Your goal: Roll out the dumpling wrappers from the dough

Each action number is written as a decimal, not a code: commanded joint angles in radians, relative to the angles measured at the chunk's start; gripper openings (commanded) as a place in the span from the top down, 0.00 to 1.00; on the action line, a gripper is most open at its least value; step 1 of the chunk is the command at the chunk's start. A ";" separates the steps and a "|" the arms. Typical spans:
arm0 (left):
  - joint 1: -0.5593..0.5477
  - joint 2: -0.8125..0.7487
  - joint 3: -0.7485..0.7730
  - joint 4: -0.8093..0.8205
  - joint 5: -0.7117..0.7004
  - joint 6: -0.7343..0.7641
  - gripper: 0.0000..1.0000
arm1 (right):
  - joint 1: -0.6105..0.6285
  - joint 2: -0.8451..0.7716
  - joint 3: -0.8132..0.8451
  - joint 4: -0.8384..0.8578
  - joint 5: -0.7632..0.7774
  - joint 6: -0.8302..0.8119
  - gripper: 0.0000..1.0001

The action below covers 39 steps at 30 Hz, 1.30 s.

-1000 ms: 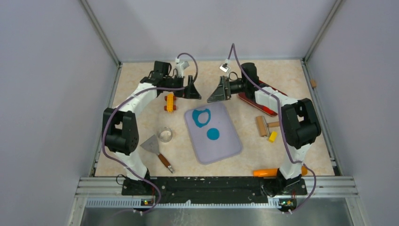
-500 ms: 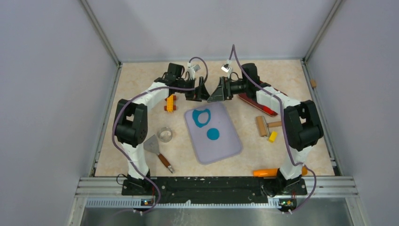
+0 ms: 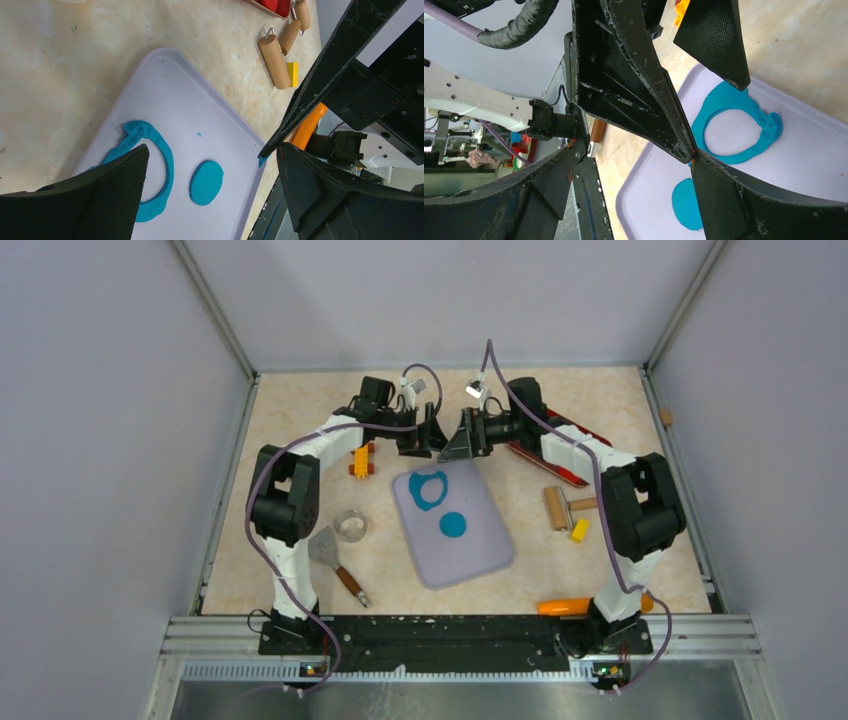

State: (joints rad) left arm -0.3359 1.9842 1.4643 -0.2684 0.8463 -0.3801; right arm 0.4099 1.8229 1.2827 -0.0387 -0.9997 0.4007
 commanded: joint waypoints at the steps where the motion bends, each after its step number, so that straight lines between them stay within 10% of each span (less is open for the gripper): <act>1: -0.003 0.005 0.032 0.034 -0.029 -0.016 0.01 | 0.007 -0.028 0.038 0.031 -0.011 0.006 0.14; 20: -0.001 -0.001 0.017 0.099 0.084 -0.055 0.01 | 0.006 0.006 0.060 0.081 -0.002 0.025 0.15; 39: 0.046 0.021 -0.062 -0.045 -0.237 -0.131 0.01 | 0.041 -0.033 0.139 -0.141 0.117 -0.204 0.16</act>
State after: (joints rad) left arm -0.3328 1.9919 1.4563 -0.2798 0.7647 -0.4706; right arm 0.4168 1.8366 1.3231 -0.0715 -0.9226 0.3439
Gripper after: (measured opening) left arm 0.991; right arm 0.849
